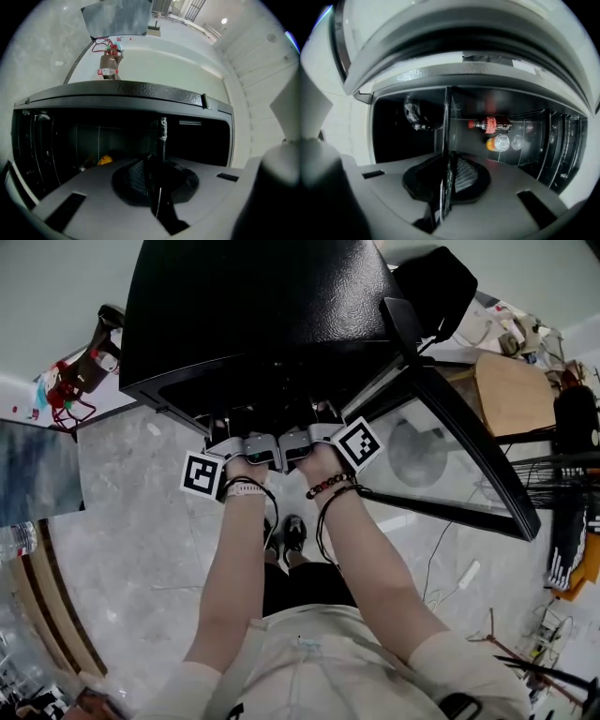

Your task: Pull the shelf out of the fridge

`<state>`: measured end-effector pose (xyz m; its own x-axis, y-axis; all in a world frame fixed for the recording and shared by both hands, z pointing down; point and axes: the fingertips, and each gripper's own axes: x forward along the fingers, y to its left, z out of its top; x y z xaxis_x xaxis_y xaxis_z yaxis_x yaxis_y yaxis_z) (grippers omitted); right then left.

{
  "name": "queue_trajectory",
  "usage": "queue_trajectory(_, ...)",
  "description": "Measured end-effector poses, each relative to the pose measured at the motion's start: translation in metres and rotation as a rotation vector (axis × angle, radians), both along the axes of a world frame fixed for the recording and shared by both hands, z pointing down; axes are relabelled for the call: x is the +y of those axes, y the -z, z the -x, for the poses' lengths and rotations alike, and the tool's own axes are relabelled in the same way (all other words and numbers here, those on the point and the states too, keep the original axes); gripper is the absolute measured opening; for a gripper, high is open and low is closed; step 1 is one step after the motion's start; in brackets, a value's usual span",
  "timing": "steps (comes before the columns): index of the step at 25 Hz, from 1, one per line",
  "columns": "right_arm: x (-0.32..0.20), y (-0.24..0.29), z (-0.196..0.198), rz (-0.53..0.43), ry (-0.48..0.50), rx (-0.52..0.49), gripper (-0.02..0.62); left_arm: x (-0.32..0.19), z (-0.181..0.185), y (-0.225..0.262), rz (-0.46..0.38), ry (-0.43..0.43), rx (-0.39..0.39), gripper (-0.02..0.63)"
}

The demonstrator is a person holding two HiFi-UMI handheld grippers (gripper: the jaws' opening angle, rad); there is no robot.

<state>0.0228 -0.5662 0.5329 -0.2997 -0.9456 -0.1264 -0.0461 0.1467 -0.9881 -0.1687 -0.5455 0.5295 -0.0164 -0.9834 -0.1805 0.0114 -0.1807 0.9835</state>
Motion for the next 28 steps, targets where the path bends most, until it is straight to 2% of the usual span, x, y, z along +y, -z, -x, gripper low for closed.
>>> queue_trajectory(12,0.033,-0.003,-0.005,0.001,0.008,-0.001,0.032,0.037,-0.005,-0.003,-0.004,0.006,0.014,0.025)
queue_trajectory(21,0.036,-0.003,-0.006,0.009,0.013,-0.019,0.032,0.040,-0.006,-0.001,0.006,0.000,0.002,0.025)
queue_trajectory(28,0.034,-0.002,-0.005,0.004,0.020,0.003,0.032,0.038,-0.006,0.000,-0.007,0.000,0.001,0.025)
